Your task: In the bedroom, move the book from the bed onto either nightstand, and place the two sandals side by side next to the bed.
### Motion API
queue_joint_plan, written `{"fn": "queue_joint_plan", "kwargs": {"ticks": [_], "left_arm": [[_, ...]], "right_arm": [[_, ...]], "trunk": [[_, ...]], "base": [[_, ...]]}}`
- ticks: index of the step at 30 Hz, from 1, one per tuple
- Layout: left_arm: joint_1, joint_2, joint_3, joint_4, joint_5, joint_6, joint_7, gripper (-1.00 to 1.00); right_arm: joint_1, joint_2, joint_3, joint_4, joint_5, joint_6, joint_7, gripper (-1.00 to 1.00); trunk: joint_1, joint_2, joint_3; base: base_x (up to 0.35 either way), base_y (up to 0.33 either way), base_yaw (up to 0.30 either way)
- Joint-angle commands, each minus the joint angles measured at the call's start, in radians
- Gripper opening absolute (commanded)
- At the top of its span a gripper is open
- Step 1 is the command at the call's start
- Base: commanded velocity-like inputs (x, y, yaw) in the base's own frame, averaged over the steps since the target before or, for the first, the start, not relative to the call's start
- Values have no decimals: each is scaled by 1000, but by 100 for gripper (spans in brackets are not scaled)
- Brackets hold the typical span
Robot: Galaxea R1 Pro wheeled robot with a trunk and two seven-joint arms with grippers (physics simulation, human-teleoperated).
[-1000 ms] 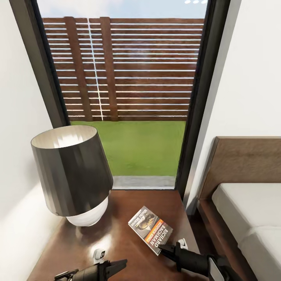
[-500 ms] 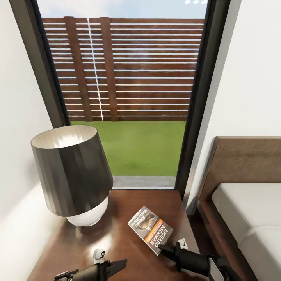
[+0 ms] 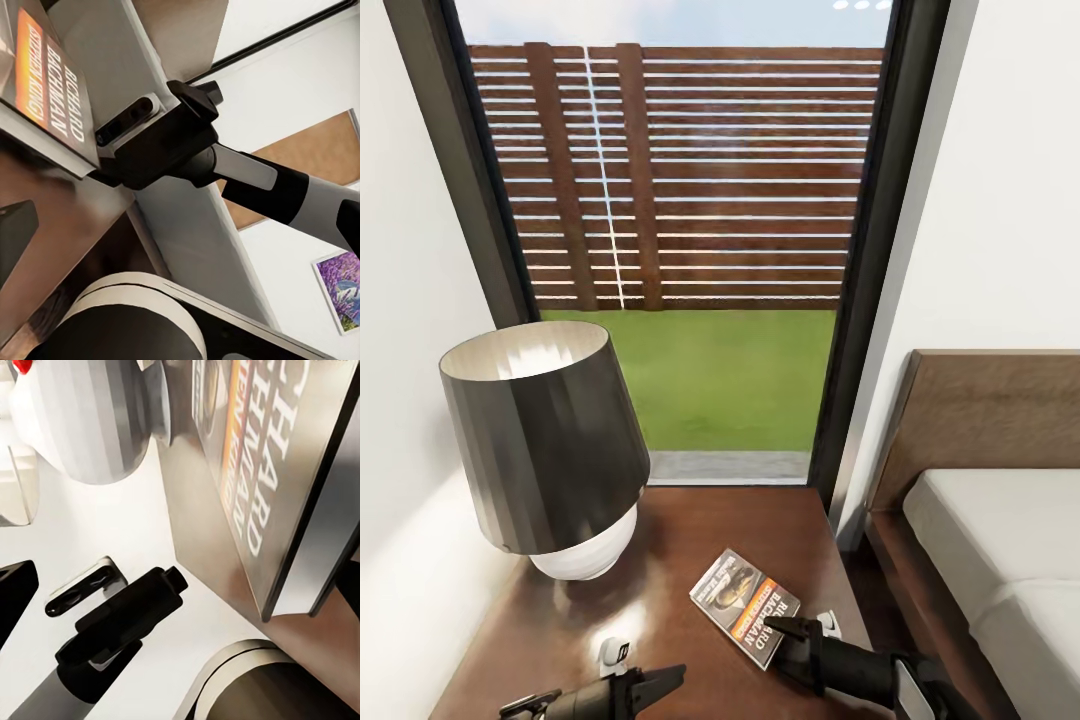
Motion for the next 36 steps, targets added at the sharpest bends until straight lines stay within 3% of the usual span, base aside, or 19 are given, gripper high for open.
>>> {"fn": "queue_joint_plan", "kwargs": {"ticks": [1,36], "left_arm": [[0,0,2,0,-1,11,-4,100],[0,0,2,0,-1,11,-4,100]], "right_arm": [[0,0,-2,0,-1,5,2,100],[0,0,-2,0,-1,5,1,100]], "trunk": [[0,0,-1],[-8,14,5]], "base": [[0,0,0],[0,0,0]]}}
